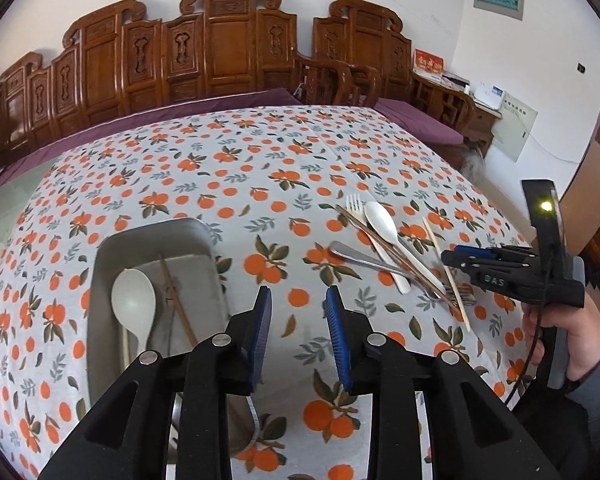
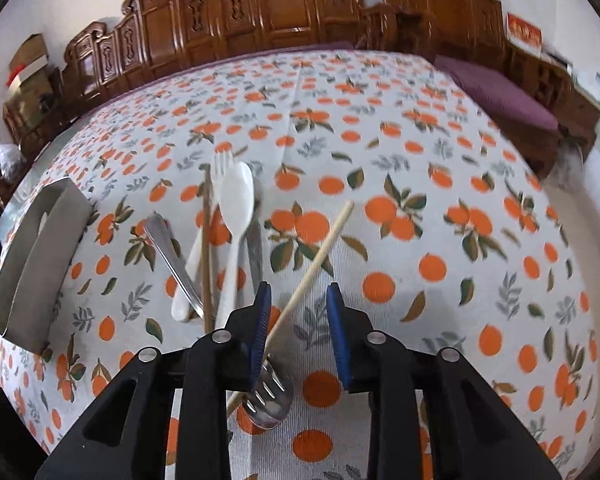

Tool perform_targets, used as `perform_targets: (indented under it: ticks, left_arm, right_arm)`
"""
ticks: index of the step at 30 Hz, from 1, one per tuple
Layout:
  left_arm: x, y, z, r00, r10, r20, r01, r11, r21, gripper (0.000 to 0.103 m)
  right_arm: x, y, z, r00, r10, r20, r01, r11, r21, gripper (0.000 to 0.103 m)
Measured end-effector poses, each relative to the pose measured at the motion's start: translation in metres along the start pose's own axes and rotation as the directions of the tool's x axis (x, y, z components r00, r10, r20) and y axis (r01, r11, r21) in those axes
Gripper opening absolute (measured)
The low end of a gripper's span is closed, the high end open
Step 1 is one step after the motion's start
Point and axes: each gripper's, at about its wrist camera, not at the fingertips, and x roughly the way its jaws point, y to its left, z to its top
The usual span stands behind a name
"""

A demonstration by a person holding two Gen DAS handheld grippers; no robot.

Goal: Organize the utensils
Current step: 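Grasp a light wooden chopstick with the right tool while the left tool grasps a dark chopstick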

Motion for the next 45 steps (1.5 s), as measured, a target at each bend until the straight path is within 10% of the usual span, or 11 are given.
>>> perform_targets:
  ticks: [12, 45]
  left_arm:
    - [0.003, -0.034, 0.003, 1.000, 0.030, 0.007, -0.030, 0.999, 0.031, 0.026]
    - [0.138, -0.112, 0.037, 0.982, 0.021, -0.188, -0.020, 1.000, 0.006, 0.022]
  right_arm:
    - [0.005, -0.008, -0.004, 0.997, 0.072, -0.031, -0.070, 0.996, 0.063, 0.006]
    - [-0.006, -0.050, 0.008, 0.991, 0.114, 0.070, -0.122, 0.985, 0.123, 0.006]
